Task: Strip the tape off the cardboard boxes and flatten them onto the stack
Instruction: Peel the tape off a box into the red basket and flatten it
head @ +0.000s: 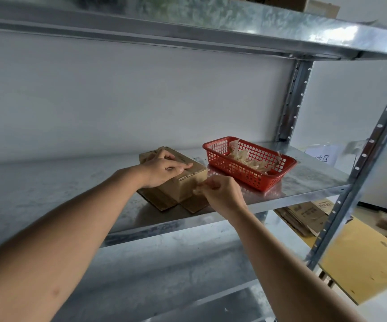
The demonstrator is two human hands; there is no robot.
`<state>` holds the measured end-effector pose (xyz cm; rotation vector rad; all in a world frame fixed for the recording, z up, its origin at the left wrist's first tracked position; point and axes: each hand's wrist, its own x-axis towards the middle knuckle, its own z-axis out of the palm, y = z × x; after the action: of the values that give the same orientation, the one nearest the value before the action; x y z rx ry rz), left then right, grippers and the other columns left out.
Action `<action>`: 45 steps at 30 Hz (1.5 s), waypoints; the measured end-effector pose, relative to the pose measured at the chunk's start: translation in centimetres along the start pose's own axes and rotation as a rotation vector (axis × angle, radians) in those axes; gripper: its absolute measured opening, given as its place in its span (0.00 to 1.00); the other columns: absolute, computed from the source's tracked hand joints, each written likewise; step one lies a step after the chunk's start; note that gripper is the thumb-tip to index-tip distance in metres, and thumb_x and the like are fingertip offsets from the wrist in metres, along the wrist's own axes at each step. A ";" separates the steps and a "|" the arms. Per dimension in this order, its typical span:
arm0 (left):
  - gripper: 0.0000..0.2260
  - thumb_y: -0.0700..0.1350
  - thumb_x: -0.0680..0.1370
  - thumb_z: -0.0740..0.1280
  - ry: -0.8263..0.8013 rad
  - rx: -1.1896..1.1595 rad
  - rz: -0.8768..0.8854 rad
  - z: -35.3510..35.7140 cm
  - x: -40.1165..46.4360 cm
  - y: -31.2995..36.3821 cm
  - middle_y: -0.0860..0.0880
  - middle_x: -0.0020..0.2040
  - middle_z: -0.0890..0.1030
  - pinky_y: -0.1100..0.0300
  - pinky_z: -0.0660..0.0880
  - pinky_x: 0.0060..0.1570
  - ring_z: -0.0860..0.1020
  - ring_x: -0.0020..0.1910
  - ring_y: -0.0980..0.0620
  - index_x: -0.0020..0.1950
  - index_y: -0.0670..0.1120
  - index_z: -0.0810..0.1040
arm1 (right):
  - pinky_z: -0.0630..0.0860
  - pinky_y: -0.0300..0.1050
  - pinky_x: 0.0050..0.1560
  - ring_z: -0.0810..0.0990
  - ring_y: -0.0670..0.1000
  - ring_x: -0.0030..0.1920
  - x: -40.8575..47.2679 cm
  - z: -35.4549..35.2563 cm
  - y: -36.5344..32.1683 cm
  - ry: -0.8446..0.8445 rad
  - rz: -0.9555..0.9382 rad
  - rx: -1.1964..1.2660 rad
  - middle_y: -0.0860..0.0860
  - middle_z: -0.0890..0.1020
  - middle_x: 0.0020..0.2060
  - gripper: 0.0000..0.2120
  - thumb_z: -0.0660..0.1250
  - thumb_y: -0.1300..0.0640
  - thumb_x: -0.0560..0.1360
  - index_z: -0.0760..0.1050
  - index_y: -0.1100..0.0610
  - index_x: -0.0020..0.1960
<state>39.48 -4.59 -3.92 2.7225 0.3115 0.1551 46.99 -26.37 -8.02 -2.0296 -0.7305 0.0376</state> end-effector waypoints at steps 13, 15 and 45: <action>0.12 0.68 0.83 0.54 -0.041 0.006 -0.039 -0.2 -0.3 0.0 0.57 0.71 0.62 0.43 0.54 0.78 0.59 0.76 0.47 0.64 0.82 0.70 | 0.81 0.44 0.50 0.84 0.45 0.43 0.5 -0.8 -0.1 0.165 -0.126 -0.167 0.47 0.88 0.44 0.12 0.80 0.55 0.72 0.86 0.52 0.55; 0.14 0.68 0.82 0.53 -0.039 0.004 -0.036 -0.2 -0.4 -0.1 0.57 0.71 0.62 0.43 0.55 0.77 0.59 0.76 0.47 0.66 0.81 0.69 | 0.82 0.46 0.49 0.84 0.43 0.41 0.2 -0.7 -0.2 0.169 -0.163 -0.146 0.45 0.87 0.42 0.22 0.80 0.53 0.72 0.80 0.49 0.64; 0.30 0.63 0.77 0.69 -0.044 0.100 -0.033 0.0 0.2 6.6 0.50 0.75 0.63 0.45 0.69 0.68 0.63 0.76 0.45 0.78 0.69 0.64 | 0.78 0.46 0.42 0.81 0.49 0.37 3.8 -10.1 -0.1 0.467 -0.193 -0.238 0.49 0.86 0.40 0.10 0.67 0.60 0.81 0.84 0.52 0.45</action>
<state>40.96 -10.45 -1.27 2.8133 0.3603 0.0723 53.21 -32.21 -1.42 -2.0672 -0.6467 -0.6407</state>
